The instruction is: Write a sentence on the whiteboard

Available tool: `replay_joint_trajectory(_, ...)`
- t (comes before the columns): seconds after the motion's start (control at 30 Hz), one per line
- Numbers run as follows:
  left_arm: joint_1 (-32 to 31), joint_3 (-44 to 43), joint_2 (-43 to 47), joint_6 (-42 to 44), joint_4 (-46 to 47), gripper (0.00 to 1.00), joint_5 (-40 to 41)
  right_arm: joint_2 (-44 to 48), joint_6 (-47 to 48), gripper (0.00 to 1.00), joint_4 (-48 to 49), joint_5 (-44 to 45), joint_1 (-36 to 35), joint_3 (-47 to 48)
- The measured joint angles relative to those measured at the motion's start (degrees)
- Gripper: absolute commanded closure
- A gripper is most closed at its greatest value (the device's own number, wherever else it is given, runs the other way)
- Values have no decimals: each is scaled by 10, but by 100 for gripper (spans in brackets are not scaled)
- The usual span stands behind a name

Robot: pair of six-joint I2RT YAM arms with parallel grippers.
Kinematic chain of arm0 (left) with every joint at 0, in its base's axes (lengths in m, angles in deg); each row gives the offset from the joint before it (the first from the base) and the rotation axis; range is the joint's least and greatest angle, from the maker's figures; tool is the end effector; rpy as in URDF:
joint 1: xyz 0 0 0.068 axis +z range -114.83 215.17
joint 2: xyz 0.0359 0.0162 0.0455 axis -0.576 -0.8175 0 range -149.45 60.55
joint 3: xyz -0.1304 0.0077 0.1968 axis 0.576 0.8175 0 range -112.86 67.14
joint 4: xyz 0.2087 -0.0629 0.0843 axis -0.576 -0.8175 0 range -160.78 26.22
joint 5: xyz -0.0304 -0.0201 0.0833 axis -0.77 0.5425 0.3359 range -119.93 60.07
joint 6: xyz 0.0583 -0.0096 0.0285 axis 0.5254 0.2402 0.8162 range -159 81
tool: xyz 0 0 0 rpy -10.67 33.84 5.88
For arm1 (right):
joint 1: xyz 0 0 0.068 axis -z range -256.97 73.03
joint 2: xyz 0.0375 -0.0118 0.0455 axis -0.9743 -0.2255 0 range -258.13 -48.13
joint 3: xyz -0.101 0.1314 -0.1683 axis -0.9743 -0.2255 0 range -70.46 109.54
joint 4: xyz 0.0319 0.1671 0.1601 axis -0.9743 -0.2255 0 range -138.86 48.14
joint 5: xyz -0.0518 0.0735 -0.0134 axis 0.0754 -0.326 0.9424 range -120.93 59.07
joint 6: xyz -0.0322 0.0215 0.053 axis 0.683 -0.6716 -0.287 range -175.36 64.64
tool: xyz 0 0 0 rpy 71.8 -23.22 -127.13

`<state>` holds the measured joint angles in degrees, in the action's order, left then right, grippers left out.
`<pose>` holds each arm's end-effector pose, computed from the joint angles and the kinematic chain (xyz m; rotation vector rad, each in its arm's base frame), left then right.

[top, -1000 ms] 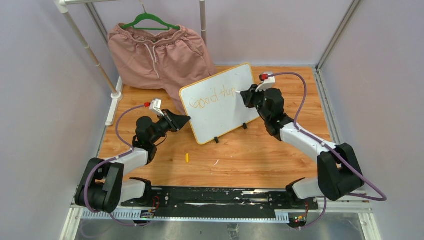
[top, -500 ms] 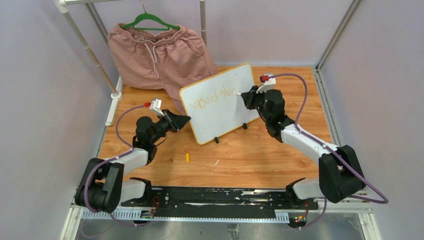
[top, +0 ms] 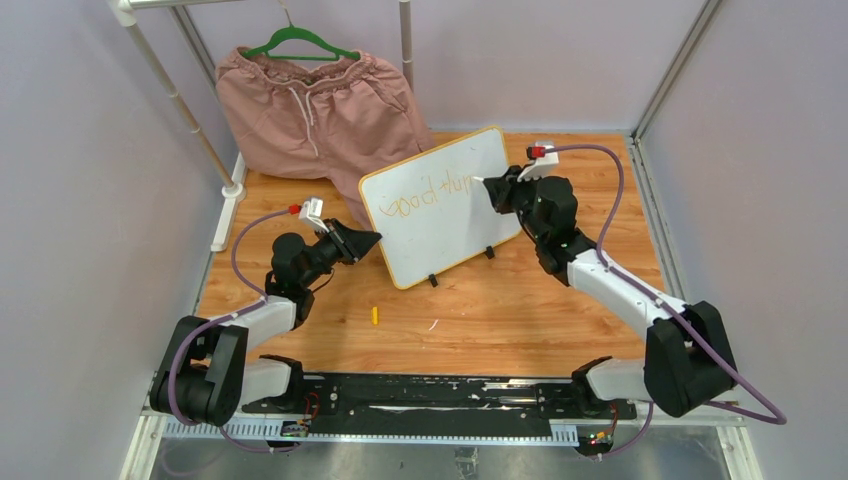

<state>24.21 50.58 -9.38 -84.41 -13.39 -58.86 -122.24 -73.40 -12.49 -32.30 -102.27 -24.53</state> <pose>0.2290 -0.0698 0.1827 -0.1055 1.7438 -1.1464 0.2721 0.1300 0.2848 -0.1194 1.5784 0.6144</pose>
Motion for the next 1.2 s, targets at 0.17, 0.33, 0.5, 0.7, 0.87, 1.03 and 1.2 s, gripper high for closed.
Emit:
replay_joint_trajectory(0.17,0,0,0,0,0,83,0,-10,0,100,-1,3,7,12)
replay_joint_trajectory(0.33,0,0,0,0,0,83,0,-21,0,100,-3,4,17,15)
replay_joint_trajectory(0.5,0,0,0,0,0,83,0,-29,0,100,-3,4,22,16)
replay_joint_trajectory(0.7,0,0,0,0,0,83,0,-38,0,100,-2,4,22,24)
replay_joint_trajectory(0.87,0,0,1,0,0,84,0,-45,0,100,-3,4,22,28)
replay_joint_trajectory(1.03,0,0,2,0,0,84,0,-54,-1,100,-2,3,22,34)
replay_joint_trajectory(1.2,0,0,2,0,0,84,0,-57,-2,100,2,-4,22,34)
